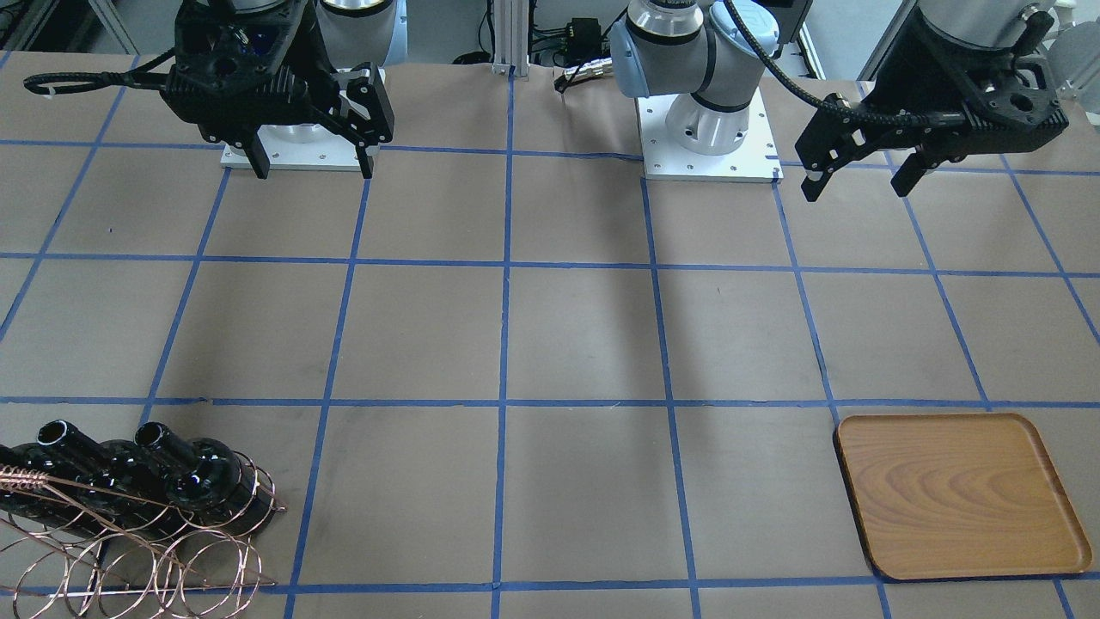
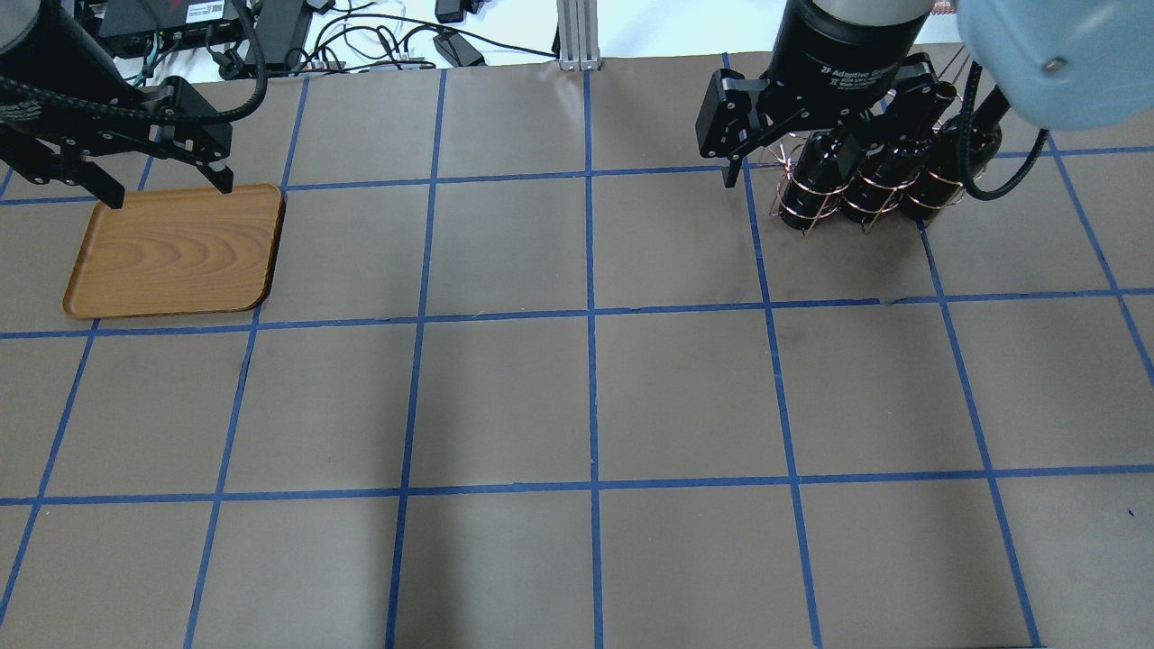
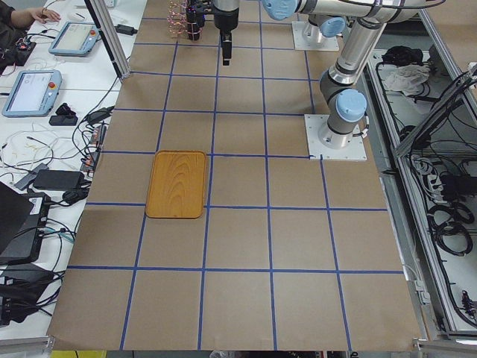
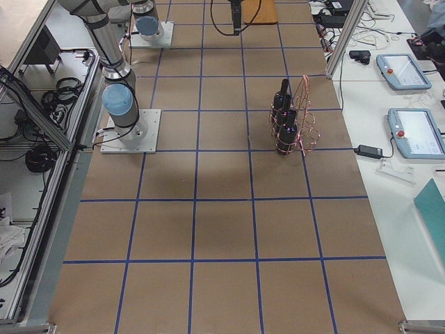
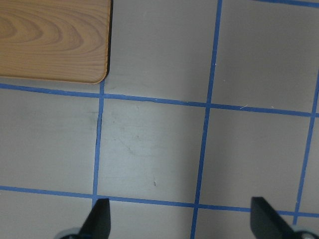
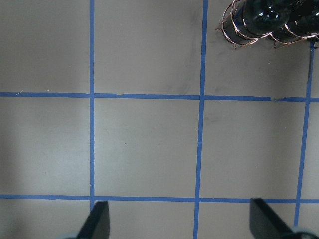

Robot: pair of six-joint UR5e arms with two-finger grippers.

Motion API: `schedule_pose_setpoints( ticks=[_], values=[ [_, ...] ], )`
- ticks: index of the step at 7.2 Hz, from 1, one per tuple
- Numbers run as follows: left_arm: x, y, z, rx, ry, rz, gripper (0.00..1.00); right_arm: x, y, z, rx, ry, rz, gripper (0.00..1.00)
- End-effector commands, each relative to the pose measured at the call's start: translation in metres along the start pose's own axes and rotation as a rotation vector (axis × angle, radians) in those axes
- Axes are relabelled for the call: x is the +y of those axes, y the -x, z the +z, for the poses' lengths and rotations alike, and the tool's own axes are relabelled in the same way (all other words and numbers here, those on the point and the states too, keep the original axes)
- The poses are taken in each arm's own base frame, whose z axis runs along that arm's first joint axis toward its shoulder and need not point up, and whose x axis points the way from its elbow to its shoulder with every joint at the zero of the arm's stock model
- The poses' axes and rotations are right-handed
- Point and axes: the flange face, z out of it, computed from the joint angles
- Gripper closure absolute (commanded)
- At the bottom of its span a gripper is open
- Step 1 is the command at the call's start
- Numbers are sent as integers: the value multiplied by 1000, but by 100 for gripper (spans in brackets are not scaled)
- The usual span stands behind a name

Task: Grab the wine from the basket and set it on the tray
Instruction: 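Lower the right gripper over a dark wine bottle in the copper rack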

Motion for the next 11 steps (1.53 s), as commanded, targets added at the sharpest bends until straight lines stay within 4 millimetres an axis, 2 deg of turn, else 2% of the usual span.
schedule_pose_setpoints(
  ticks=[1,5,7,9,11],
  values=[
    [-1,1,-3,-10,-13,-2,0,0,0,1,2,1,0,0],
    [3,-1,-10,-8,-27,-1,0,0,-1,3,13,5,-6,0],
    [-3,0,-3,-10,-15,1,0,-1,-1,2,13,2,-6,0],
    [2,0,-10,-11,-30,2,0,-3,-4,2,13,-1,-1,0],
    [-1,0,-7,-10,-22,3,0,-18,-17,12,17,11,14,0]
  ],
)
